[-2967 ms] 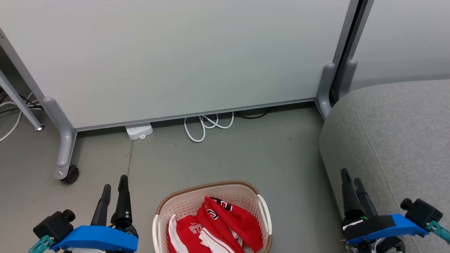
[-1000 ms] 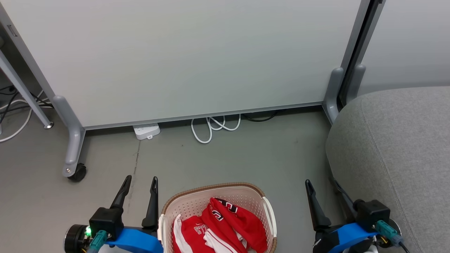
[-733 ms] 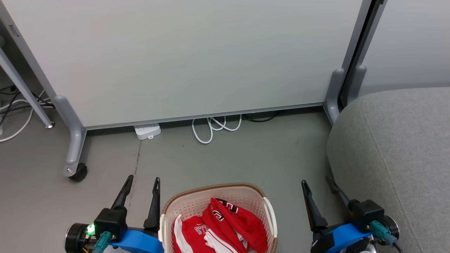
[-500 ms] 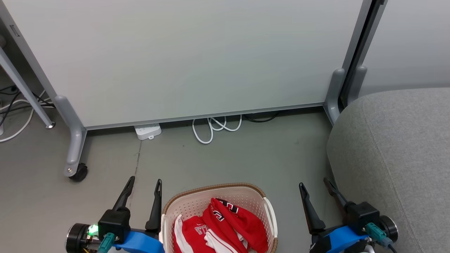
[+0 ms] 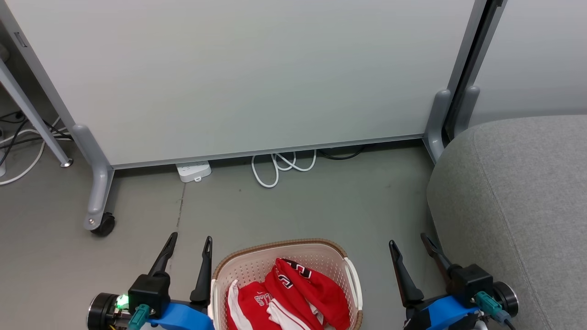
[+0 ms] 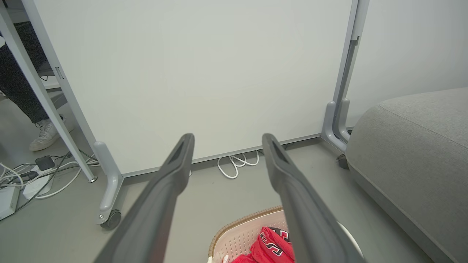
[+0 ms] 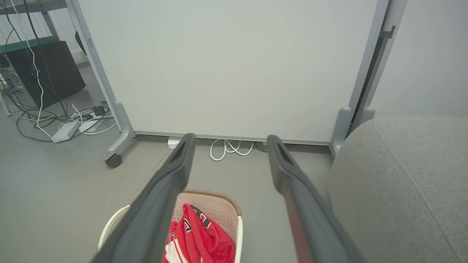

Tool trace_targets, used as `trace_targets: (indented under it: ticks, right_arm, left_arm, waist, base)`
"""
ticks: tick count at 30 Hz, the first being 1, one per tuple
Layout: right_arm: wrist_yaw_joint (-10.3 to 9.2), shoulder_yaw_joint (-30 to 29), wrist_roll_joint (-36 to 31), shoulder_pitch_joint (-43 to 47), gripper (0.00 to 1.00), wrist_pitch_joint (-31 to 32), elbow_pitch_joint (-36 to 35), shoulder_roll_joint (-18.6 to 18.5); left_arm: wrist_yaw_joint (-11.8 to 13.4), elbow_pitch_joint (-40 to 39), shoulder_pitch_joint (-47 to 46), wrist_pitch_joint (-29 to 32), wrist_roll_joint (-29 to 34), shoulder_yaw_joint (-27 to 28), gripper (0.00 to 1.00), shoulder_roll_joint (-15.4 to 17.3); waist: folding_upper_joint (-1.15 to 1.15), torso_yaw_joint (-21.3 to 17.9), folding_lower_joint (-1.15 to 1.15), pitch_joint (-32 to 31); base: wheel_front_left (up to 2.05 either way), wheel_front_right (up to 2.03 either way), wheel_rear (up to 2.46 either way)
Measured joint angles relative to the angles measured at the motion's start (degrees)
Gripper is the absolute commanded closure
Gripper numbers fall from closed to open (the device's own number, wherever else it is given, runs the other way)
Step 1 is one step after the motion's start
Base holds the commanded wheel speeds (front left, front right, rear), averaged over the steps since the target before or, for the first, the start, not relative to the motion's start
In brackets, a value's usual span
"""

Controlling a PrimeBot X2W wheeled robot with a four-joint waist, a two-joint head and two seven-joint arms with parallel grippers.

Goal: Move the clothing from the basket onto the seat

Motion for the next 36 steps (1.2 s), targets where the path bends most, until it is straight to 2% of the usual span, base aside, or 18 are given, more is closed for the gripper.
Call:
trace_targets:
  ticks: [12, 23, 36]
  right_arm:
    - [0.00, 0.0, 0.3, -0.1, 0.00, 0.0, 0.3, 0.0]
    - [0.00, 0.3, 0.4, -1.8, 0.00, 0.0, 0.4, 0.0]
    - [0.00, 0.7, 0.7, -6.9, 0.00, 0.0, -1.3, 0.0]
  left_arm:
    - [-0.5, 0.3, -0.2, 0.0, 0.0, 0.4, 0.00, -0.1]
    - [-3.0, 3.5, -5.6, 0.0, 0.8, -0.4, 0.00, 0.0]
    - [-5.6, 12.9, -17.9, 0.0, 2.9, -7.1, 0.00, 2.3]
  waist:
    - [0.00, -0.1, 0.00, 0.4]
    - [0.00, -1.3, 0.00, 3.4]
    - [0.00, -5.2, 0.00, 11.9]
  base:
    - [0.00, 0.00, 0.00]
    - [0.00, 0.00, 0.00]
    - [0.00, 0.00, 0.00]
